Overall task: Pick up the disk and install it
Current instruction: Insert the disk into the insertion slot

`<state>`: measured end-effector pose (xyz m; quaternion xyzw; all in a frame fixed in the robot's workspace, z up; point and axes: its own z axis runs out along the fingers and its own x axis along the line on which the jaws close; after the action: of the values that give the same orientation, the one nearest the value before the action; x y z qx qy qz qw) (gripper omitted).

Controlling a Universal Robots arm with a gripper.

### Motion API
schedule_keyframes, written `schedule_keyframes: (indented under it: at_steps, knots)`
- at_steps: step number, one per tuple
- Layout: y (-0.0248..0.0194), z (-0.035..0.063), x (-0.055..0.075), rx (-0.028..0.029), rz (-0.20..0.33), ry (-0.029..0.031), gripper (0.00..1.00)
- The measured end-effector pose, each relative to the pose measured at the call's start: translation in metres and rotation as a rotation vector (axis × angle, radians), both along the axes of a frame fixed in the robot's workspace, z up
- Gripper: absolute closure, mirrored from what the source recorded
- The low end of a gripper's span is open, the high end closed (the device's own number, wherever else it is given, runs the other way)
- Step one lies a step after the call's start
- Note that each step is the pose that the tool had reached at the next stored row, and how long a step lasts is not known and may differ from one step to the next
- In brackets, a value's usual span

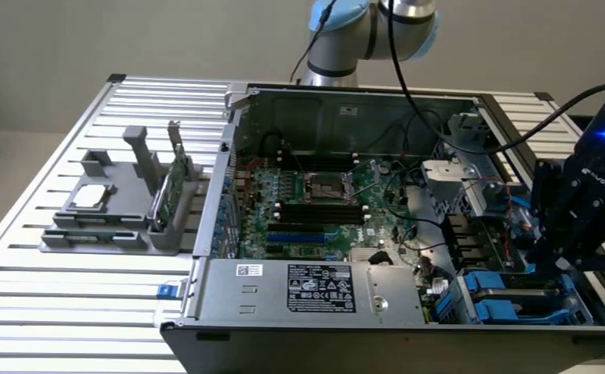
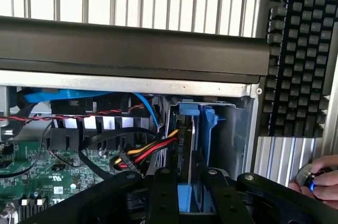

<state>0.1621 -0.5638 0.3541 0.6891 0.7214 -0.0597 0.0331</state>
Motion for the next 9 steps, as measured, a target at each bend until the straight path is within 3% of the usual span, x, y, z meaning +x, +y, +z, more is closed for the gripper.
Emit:
schedule_keyframes:
  at_steps: [3,7,9]
  knots:
    - [0.0001,0.0041,0.0,0.0002,0.001,0.0004,0.74]
    - [0.0001,0.0042,0.0001,0.0003,0.002,0.0004,0.89]
    - [0.0002,0.0044,0.0004,0.0,0.003,0.0004,0.89]
